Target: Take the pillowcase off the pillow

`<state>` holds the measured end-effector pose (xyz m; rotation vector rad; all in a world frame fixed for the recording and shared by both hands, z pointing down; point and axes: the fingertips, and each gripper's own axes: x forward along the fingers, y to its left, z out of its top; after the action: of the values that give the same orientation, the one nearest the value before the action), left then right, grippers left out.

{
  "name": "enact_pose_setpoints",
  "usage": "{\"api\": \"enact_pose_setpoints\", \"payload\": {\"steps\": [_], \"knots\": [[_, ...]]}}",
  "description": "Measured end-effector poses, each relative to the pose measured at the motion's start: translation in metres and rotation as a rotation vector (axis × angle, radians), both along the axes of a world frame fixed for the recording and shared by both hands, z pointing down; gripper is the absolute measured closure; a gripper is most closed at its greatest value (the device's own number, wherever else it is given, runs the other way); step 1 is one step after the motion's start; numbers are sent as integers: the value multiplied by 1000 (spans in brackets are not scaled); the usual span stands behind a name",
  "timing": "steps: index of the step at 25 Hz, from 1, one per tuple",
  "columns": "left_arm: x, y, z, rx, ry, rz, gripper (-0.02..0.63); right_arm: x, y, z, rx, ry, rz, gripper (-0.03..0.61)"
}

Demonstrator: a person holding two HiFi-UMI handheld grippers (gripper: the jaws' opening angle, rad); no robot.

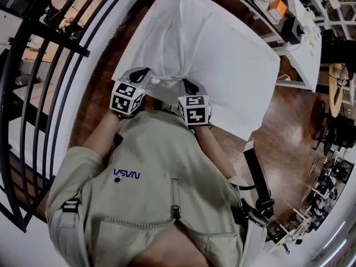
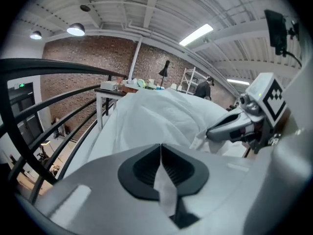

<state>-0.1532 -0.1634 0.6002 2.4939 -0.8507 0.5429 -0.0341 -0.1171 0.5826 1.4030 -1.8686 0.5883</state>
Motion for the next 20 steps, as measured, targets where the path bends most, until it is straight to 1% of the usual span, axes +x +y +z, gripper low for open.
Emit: {"api": "enact_pose_setpoints", "payload": {"steps": [1, 2, 4, 5, 6, 7, 9, 10, 11, 13, 15, 18, 20], "knots": [[2, -2, -9, -7, 39, -18, 586, 1, -1, -2, 4, 1, 0, 572], [3, -4, -19, -16, 75, -37, 559, 2, -2, -3, 5, 2, -3, 572], [5, -8, -35, -28, 126, -69, 430, 1, -2, -5, 9, 4, -11, 572], [8, -9, -40, -32, 129, -74, 401, 0, -2, -6, 13, 3, -15, 572], [12, -9, -40, -37, 110, -67, 378, -1, -2, -7, 19, 0, -20, 572], [19, -8, -34, -45, 66, -46, 361, -1, -2, -9, 23, -4, -25, 572], [35, -4, -13, -62, -50, 17, 363, -1, -2, -13, 26, -16, -41, 569], [41, -1, -3, -66, -92, 44, 401, -2, -2, -15, 25, -22, -51, 560], [47, 1, 1, -66, -117, 61, 439, -3, -2, -18, 26, -27, -63, 554], [56, 4, 2, -51, -137, 70, 482, -6, -3, -30, 50, -34, -90, 528], [60, 4, 1, -35, -144, 67, 492, -13, -9, -54, 126, -31, -134, 518], [61, 3, 2, -34, -143, 60, 494, -41, -26, -94, 257, -20, -255, 518], [61, 3, 2, -33, -140, 54, 495, -64, -40, -108, 301, -16, -346, 518]]}}
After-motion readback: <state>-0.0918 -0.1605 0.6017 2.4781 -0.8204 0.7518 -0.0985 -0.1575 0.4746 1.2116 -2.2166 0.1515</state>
